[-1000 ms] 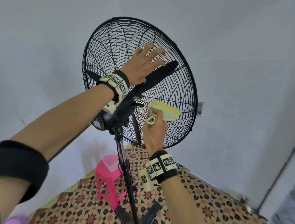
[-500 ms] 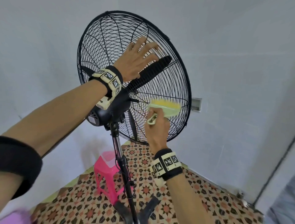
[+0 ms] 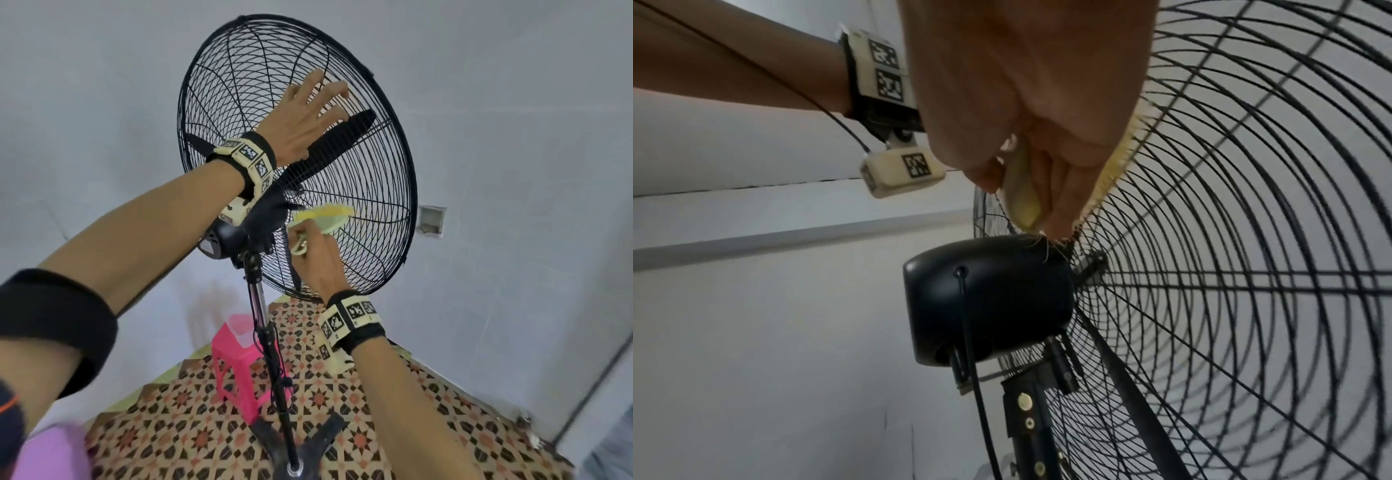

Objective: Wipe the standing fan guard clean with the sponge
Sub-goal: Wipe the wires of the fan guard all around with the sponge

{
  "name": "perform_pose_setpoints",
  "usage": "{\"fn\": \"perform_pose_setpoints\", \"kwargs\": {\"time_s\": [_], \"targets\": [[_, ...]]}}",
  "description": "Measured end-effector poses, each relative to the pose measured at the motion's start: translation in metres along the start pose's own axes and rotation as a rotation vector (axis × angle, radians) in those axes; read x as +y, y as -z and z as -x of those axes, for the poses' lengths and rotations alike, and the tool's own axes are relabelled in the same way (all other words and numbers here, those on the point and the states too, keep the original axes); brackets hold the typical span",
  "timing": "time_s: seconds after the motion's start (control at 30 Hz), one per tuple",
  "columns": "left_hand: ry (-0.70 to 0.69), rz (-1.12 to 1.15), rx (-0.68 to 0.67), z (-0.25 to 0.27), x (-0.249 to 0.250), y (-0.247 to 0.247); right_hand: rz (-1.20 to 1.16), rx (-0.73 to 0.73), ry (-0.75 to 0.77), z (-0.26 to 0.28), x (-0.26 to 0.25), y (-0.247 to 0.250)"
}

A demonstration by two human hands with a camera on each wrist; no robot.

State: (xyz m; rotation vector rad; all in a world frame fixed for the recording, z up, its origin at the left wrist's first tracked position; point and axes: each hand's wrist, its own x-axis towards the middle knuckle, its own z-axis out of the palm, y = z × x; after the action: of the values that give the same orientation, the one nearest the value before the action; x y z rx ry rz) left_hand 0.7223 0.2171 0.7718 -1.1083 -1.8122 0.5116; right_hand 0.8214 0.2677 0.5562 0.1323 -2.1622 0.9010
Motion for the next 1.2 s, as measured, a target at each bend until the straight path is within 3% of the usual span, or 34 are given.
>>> {"fn": "perform_pose_setpoints", "kwargs": {"time_s": [0.2, 0.4, 0.6, 0.7, 0.77, 0.9, 0.97, 1.1, 1.2], "targets": [[0.031, 0.015, 0.015, 0.008, -0.009, 0.003, 0.217, -0.043, 0.192, -0.027, -0.019, 0.003], [0.243, 0.077, 0.029, 0.030, -0.040, -0.014, 0.436, -0.111, 0.100, -0.053, -0.030, -0.009], [0.137, 0.174, 0.056, 0.023, -0.061, -0.029, 0.428, -0.036, -0.164, -0.044, -0.042, -0.033], [0.117, 0.223, 0.080, 0.016, -0.066, -0.036, 0.289, 0.028, -0.079, -0.056, -0.045, -0.032], [0.106, 0.217, 0.103, 0.014, -0.069, -0.041, 0.318, 0.015, 0.011, -0.063, -0.041, -0.028], [0.113, 0.226, 0.126, 0.015, -0.074, -0.046, 0.524, -0.077, -0.089, -0.050, -0.035, -0.036], [0.114, 0.221, 0.147, 0.016, -0.072, -0.043, 0.491, -0.068, -0.137, -0.049, -0.041, -0.037], [0.122, 0.272, 0.180, 0.020, -0.069, -0.040, 0.446, -0.006, 0.039, -0.068, -0.056, -0.032], [0.160, 0.323, 0.196, 0.024, -0.070, -0.044, 0.593, -0.060, 0.009, -0.073, -0.052, -0.026]]}}
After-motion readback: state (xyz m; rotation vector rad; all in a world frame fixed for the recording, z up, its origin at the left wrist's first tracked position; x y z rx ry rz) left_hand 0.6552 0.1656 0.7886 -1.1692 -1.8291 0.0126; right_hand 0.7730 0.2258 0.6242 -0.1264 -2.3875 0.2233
